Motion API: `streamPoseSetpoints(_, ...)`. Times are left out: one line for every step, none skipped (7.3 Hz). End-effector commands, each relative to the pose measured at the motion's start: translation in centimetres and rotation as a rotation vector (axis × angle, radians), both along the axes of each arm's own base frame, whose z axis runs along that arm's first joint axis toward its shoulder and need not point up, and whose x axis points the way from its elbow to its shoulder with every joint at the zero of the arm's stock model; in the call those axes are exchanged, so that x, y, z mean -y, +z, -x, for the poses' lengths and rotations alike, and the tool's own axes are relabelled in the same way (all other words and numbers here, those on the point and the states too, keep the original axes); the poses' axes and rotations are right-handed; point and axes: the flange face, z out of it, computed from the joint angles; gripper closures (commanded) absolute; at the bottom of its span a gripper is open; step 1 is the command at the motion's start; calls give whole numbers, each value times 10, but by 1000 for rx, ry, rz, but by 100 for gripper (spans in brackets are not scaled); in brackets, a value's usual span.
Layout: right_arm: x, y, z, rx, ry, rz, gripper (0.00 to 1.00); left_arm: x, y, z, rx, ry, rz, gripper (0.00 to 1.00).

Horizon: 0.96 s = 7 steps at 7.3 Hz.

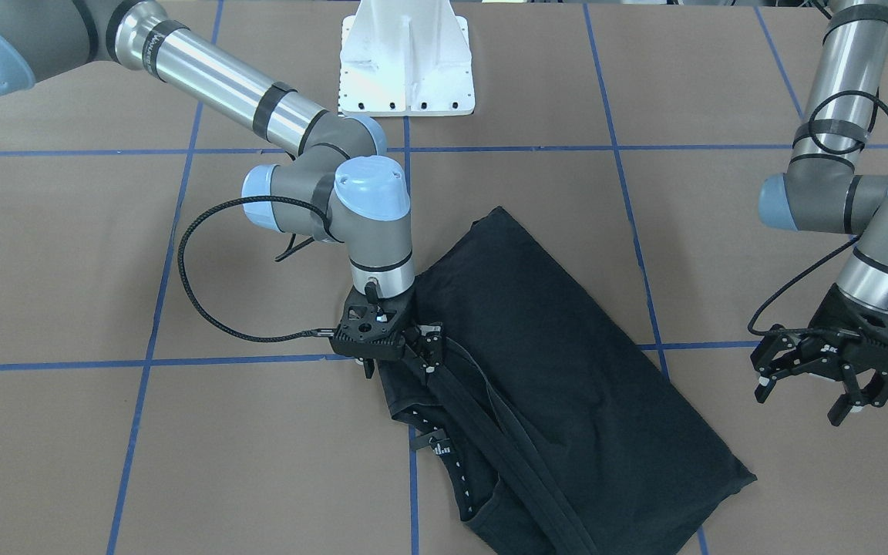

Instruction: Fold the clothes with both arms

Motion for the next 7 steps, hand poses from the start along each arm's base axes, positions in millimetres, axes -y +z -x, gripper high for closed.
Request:
streamPoseSetpoints(6,12,14,-16,-2,-7,22,-1,1,-1,-11,-8,16,0)
streamPoseSetpoints(7,13,15,-23,-2,-12,24,0,1,-1,-11,-9,15,0)
streamPoseSetpoints(7,15,15,-26,0,-12,30,-1,2,-1,-11,-8,17,0)
streamPoseSetpoints(7,16,16,-27,-2,-11,34,-1,3,-1,-10,-8,18,0)
streamPoseSetpoints(7,17,16,-31,-3,-10,35,-1,3,-1,-9,-9,18,0)
streamPoseSetpoints(7,18,17,-33,-5,-11,43,-1,2,-1,-11,-8,17,0)
streamPoseSetpoints(7,20,18,-39,-4,-14,47,-1,3,-1,-10,-8,18,0)
